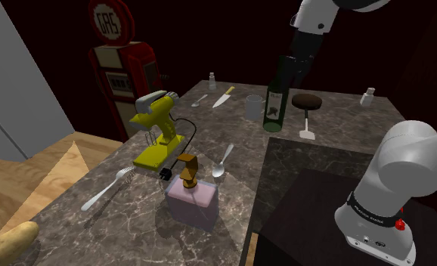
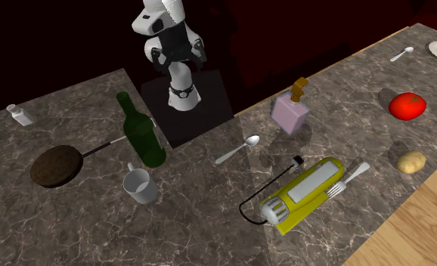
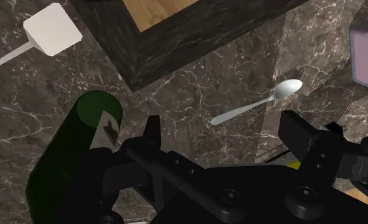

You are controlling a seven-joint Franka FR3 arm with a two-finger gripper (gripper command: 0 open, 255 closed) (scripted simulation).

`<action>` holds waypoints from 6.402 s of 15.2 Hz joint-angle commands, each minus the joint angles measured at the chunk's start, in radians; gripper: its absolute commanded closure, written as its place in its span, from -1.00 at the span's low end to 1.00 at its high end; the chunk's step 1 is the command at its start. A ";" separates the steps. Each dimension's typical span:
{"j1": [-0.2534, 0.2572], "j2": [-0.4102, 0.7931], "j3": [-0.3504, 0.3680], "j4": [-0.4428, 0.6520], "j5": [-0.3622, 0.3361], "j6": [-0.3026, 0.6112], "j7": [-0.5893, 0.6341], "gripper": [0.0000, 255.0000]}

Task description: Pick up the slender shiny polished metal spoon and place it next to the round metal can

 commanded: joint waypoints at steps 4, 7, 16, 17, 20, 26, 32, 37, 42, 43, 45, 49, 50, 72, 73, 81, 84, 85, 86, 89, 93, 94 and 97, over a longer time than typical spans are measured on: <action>-0.025 0.031 0.069 -0.054 0.058 0.079 0.159 -1.00; -0.047 0.082 0.140 -0.093 0.115 0.164 0.316 -1.00; -0.119 0.341 0.345 -0.113 0.252 0.448 0.773 -1.00; -0.129 0.378 0.366 -0.107 0.261 0.480 0.823 -1.00; -0.161 0.497 0.426 -0.081 0.273 0.579 0.977 -1.00; -0.194 0.663 0.486 -0.048 0.254 0.717 1.159 -1.00; -0.192 0.735 0.504 -0.064 0.238 0.804 1.174 -1.00; -0.192 0.735 0.504 -0.064 0.238 0.804 1.174 -1.00; -0.192 0.735 0.504 -0.064 0.238 0.804 1.174 1.00; -0.192 0.735 0.504 -0.064 0.238 0.804 1.174 1.00; -0.192 0.735 0.504 -0.064 0.238 0.805 1.174 1.00; -0.192 0.735 0.503 -0.064 0.238 0.804 1.174 1.00; -0.192 0.723 0.502 -0.059 0.240 0.789 1.174 1.00; -0.223 0.502 0.387 -0.003 0.261 0.491 1.077 1.00; -0.230 0.489 0.367 -0.015 0.261 0.484 1.050 1.00; -0.311 0.428 0.211 -0.074 0.224 0.430 0.843 1.00; -0.346 0.425 0.154 -0.077 0.200 0.412 0.769 1.00; -0.358 0.427 0.135 -0.075 0.192 0.406 0.745 1.00; -0.370 0.430 0.116 -0.073 0.183 0.401 0.720 1.00; -0.407 0.446 0.061 -0.057 0.156 0.384 0.648 1.00; -0.454 0.483 -0.010 -0.020 0.123 0.363 0.554 1.00; -0.465 0.494 -0.027 -0.007 0.116 0.358 0.531 1.00; -0.497 0.536 -0.078 0.036 0.096 0.342 0.461 1.00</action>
